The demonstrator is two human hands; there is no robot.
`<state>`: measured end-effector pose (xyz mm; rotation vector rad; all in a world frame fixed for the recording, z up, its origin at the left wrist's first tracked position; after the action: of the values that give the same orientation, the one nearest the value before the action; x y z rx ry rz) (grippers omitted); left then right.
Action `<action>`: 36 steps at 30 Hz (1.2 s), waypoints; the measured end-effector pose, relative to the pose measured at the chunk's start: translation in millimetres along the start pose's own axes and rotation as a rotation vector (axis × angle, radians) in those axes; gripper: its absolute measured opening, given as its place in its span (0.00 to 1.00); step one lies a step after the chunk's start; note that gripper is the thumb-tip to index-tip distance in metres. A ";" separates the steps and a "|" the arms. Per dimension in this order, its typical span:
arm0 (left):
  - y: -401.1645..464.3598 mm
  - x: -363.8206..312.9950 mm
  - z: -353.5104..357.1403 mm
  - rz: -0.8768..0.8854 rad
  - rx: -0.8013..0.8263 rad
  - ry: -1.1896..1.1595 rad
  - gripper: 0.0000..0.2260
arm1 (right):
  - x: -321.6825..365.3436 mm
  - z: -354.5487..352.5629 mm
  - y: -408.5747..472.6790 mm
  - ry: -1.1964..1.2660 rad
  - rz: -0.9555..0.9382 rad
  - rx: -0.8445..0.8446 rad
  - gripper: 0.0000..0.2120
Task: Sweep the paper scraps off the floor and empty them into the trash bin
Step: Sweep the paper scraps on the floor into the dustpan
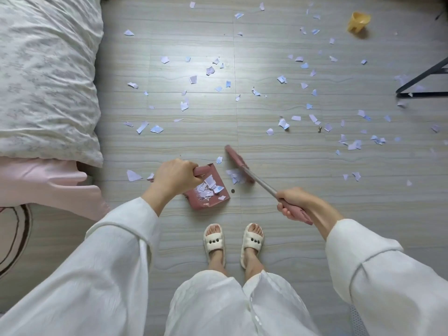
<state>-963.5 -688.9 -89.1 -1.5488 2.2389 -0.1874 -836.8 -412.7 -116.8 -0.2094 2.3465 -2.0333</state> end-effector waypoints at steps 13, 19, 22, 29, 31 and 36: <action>-16.7 19.4 -2.6 -0.027 -0.003 -0.036 0.15 | 34.3 -0.6 -39.5 -0.040 -0.076 0.011 0.10; -35.5 37.1 1.1 -0.088 -0.028 -0.044 0.11 | 22.3 17.7 -8.8 -0.034 -0.122 -0.099 0.09; -35.1 37.4 0.5 -0.099 -0.033 -0.045 0.08 | 7.2 39.9 -2.9 -0.031 -0.044 0.007 0.10; -22.1 16.8 1.4 -0.065 -0.033 -0.081 0.09 | 4.7 15.9 -35.0 0.114 0.022 0.174 0.11; -21.8 14.7 2.1 -0.057 -0.033 -0.069 0.09 | 6.8 12.4 -39.9 0.044 -0.023 0.107 0.10; -29.0 15.3 6.8 -0.051 0.016 -0.063 0.08 | 3.2 22.4 -34.4 0.099 -0.075 -0.022 0.09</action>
<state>-940.3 -713.0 -89.4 -1.5821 2.1462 -0.1689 -834.7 -439.8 -85.9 -0.2050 2.4557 -2.0984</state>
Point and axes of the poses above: each hand's wrist, its own y-axis towards the middle knuckle, its own z-axis out of the palm, x = y × z, the point moved 7 cm from there along y, towards the middle knuckle, and after that the axes turned 5 degrees about z, right-handed, at the moved point
